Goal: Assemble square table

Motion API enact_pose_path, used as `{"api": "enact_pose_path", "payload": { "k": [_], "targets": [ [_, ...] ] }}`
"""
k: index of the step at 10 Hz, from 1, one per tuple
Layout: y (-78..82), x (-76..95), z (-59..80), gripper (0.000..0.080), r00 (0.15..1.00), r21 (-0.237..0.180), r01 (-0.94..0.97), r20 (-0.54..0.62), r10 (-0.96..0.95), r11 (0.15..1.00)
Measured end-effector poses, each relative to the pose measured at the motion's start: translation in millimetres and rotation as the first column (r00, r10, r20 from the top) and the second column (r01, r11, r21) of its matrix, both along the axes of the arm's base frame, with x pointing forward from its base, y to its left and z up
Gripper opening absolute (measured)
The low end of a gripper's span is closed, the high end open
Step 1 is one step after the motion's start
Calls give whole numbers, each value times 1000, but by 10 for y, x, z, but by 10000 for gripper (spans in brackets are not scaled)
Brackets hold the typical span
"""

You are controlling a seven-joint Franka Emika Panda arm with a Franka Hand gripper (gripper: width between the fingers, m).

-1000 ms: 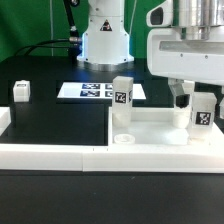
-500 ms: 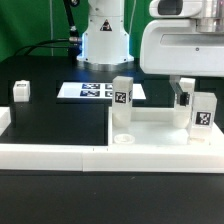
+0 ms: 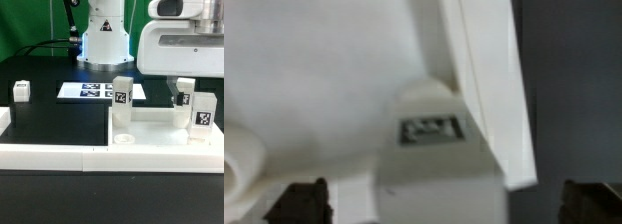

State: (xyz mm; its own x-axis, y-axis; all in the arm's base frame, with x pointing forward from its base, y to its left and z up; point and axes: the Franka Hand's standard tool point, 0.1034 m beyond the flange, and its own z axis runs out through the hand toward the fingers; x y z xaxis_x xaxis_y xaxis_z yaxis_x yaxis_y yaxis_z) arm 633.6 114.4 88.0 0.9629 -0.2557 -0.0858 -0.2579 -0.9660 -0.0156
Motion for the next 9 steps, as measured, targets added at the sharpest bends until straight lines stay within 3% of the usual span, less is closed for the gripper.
{"api": "enact_pose_path", "payload": {
  "k": [2, 3, 4, 5, 9],
  "targets": [
    [-5, 43, -14, 637, 999, -5, 20, 30, -20, 1000],
    [-9, 44, -14, 458, 996, -8, 84, 28, -83, 996],
    [-9, 45, -15, 458, 987, -12, 157, 27, -156, 988],
    [-11, 44, -17, 287, 974, -16, 224, 25, -224, 974],
    [-14, 43, -20, 288, 882, -30, 471, 20, -471, 882]
  ]
}}
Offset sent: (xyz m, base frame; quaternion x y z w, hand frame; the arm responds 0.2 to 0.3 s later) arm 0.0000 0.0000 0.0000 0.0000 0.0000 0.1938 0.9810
